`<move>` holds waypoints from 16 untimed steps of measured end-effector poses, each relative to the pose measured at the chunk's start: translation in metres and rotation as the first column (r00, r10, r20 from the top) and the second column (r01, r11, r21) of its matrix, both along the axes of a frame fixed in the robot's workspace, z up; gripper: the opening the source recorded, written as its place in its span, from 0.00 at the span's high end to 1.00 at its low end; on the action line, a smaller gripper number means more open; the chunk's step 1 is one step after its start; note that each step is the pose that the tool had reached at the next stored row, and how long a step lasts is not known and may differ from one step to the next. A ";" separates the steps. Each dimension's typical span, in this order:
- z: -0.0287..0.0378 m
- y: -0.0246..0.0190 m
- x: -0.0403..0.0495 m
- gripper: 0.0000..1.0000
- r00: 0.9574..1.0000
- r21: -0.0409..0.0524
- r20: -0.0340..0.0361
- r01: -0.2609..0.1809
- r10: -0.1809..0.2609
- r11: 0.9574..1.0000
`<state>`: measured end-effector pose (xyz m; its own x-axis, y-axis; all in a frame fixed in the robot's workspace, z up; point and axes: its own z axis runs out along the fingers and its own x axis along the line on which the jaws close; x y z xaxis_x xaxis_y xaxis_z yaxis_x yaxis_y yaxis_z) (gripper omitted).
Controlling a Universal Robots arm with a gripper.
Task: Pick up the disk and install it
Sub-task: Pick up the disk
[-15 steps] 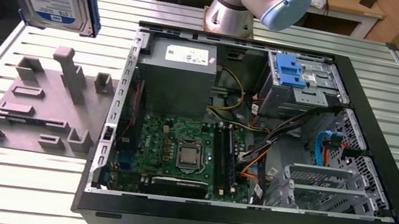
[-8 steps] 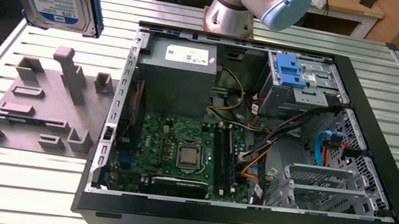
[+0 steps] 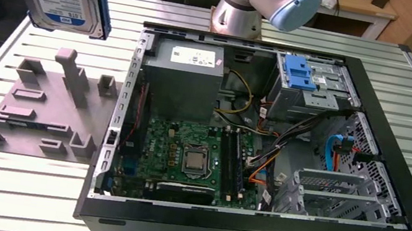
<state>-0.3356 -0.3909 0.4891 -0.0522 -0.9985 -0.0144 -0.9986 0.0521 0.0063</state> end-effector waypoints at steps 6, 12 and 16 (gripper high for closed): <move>0.0000 0.0000 0.0039 0.63 1.000 0.000 0.000 0.000 0.000 1.000; 0.0000 0.0000 0.0077 0.63 1.000 0.000 0.000 0.000 0.000 1.000; 0.0000 0.0000 0.0103 0.63 1.000 0.000 0.000 0.000 0.000 1.000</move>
